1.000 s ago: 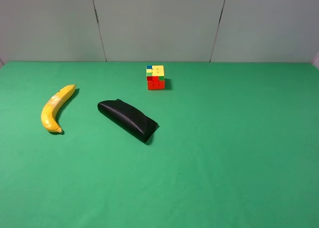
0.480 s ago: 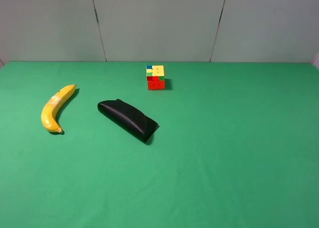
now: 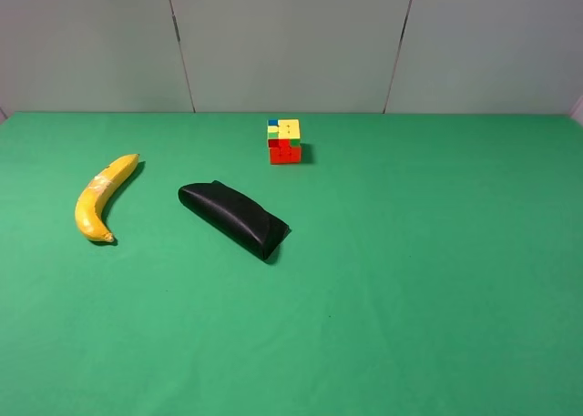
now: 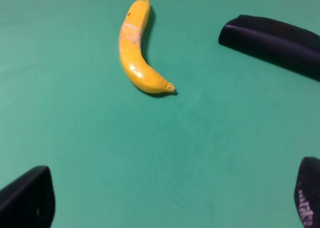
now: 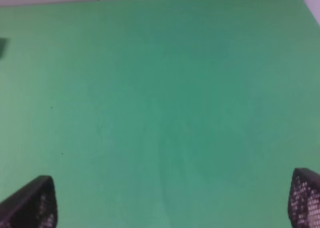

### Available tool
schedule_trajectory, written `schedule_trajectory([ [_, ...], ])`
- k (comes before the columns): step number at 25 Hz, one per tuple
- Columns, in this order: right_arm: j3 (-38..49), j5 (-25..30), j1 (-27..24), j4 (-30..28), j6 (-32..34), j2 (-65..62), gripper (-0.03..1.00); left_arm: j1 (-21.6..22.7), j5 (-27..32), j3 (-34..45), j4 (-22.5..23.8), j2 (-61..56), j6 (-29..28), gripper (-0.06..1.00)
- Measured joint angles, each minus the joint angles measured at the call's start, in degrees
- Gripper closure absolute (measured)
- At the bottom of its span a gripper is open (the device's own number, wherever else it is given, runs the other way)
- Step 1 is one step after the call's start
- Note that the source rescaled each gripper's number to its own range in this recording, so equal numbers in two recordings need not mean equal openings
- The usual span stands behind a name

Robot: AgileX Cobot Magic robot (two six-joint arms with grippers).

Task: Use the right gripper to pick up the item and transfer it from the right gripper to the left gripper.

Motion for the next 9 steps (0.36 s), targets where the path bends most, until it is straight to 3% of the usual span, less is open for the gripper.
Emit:
schedule_trajectory([
  [9, 0.0, 0.0, 0.0, 0.0, 0.0, 0.0, -0.03, 0.0, 0.0, 0.0, 0.0, 0.0, 0.0, 0.02],
])
